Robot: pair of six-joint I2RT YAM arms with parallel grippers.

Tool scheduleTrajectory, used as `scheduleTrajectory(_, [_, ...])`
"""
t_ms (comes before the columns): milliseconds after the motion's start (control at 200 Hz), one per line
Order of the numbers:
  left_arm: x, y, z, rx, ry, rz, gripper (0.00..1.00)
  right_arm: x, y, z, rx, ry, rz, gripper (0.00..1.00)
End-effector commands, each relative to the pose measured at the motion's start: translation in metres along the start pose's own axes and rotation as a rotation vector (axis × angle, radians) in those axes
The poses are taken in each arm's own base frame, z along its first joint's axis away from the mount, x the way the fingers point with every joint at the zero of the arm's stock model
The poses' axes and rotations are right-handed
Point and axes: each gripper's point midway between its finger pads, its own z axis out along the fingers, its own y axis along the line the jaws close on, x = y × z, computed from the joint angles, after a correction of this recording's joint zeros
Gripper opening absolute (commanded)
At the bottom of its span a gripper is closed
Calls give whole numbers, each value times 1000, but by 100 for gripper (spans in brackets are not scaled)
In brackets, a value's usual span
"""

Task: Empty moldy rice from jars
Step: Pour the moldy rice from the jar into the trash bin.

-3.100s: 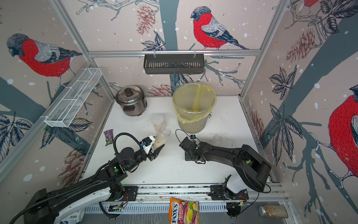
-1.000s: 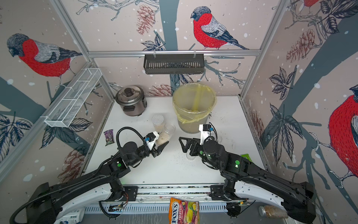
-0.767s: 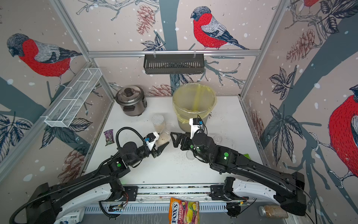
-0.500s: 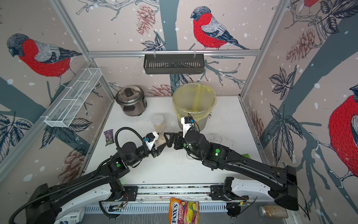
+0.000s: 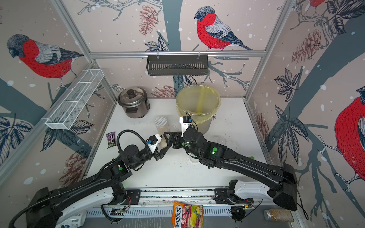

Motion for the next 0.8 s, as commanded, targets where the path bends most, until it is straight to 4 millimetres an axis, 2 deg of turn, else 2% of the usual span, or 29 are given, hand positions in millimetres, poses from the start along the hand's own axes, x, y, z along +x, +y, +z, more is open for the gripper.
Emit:
scheduleTrajectory(0, [-18,-3,-1,17,-72,8,0,-7,9,3,-53,-21,18,79])
scheduleTrajectory(295, [-17,-3,-2,16,-77,8,0,-5,10,12,-61,11,23,70])
scheduleTrajectory(435, [-18,-2,-3,9,-89,9,0,1,7,15,-68,27,42,61])
scheduleTrajectory(515, [-19,-2,-3,6,-90,13,0,5,7,16,-75,39,44,51])
scheduleTrajectory(610, [-20,-1,-2,2,-91,13,0,4,7,17,-76,39,46,44])
scheduleTrajectory(670, [-20,0,-3,-2,-96,11,6,2,8,16,-75,34,49,40])
scheduleTrajectory(795, [-22,4,-5,-30,-113,-4,31,-4,6,15,-63,21,62,37])
